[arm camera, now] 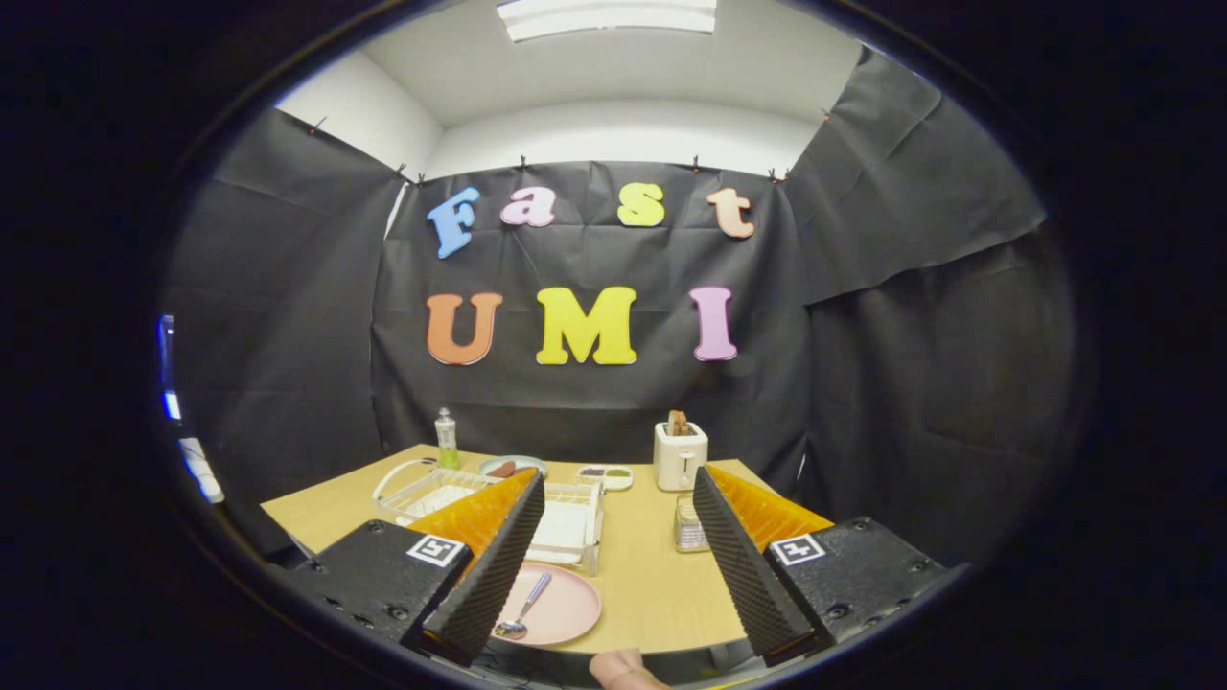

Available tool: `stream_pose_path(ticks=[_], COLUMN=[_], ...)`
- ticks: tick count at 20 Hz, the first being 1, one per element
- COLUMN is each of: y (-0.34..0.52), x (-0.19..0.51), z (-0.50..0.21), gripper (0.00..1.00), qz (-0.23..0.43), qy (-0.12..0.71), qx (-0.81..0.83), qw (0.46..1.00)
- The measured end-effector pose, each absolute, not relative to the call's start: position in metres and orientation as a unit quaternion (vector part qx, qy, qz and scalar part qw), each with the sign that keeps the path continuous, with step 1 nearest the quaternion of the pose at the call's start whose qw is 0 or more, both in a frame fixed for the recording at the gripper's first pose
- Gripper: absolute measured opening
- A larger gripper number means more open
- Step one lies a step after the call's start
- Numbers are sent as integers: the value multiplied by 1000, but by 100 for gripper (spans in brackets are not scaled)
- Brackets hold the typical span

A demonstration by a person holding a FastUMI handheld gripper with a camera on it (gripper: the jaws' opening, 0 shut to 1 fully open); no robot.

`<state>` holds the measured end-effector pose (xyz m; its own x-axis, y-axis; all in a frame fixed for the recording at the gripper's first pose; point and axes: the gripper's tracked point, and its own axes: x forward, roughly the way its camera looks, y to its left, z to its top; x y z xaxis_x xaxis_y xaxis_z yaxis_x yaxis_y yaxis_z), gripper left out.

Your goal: Take the plate from the dish rack, then take the spoon from the basket and place it into the plate.

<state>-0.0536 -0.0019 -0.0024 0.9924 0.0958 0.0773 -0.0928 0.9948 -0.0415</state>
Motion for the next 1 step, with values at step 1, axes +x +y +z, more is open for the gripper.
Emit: stream_pose_path(ticks=[1], y=[0], x=[-53], z=[-4], gripper=[100], qz=[48], qy=[-38], qx=[-20], qw=[998])
